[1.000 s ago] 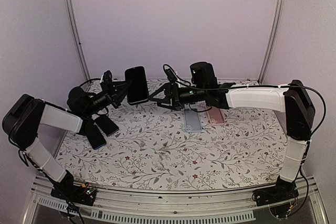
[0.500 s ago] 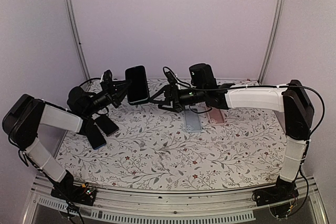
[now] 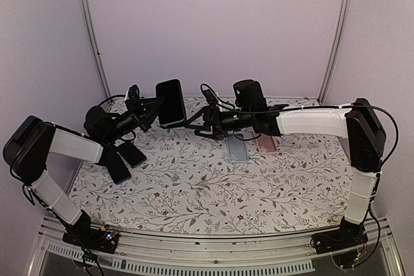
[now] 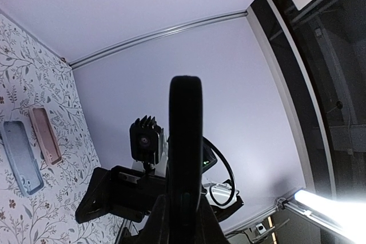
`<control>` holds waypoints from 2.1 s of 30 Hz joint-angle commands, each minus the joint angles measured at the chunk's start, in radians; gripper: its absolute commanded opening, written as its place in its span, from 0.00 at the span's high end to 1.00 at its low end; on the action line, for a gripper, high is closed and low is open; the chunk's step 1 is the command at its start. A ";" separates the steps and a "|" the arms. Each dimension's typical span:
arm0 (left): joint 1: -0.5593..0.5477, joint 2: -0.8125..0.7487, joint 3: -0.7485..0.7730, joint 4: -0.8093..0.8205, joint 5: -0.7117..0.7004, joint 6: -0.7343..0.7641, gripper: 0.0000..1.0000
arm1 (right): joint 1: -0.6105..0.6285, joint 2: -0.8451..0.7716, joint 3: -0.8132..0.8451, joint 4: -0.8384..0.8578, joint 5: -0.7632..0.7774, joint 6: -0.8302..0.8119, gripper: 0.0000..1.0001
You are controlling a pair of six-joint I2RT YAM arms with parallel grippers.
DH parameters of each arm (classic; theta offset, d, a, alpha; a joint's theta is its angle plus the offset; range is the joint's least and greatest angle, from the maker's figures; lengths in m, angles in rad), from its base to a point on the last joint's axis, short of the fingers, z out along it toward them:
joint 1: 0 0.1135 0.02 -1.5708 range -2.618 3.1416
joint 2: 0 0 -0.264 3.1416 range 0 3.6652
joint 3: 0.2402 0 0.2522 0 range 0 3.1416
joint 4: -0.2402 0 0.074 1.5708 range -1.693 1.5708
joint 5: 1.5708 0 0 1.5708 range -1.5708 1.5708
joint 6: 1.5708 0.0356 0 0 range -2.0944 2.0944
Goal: Take the phone out of the phone case
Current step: Move the bottom right corner of the phone case to itself, then pass from the left arm to the right
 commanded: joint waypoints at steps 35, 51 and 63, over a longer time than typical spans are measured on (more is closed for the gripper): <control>-0.103 0.027 -0.013 0.245 -0.003 0.017 1.00 | -0.002 0.059 0.021 0.312 -0.017 0.222 0.84; -0.076 -0.027 -0.024 -0.038 0.030 0.191 0.56 | -0.004 0.019 -0.018 0.307 -0.009 0.184 1.00; -0.049 -0.219 0.049 -0.694 -0.027 0.525 0.14 | -0.014 0.000 -0.022 0.208 0.054 0.122 1.00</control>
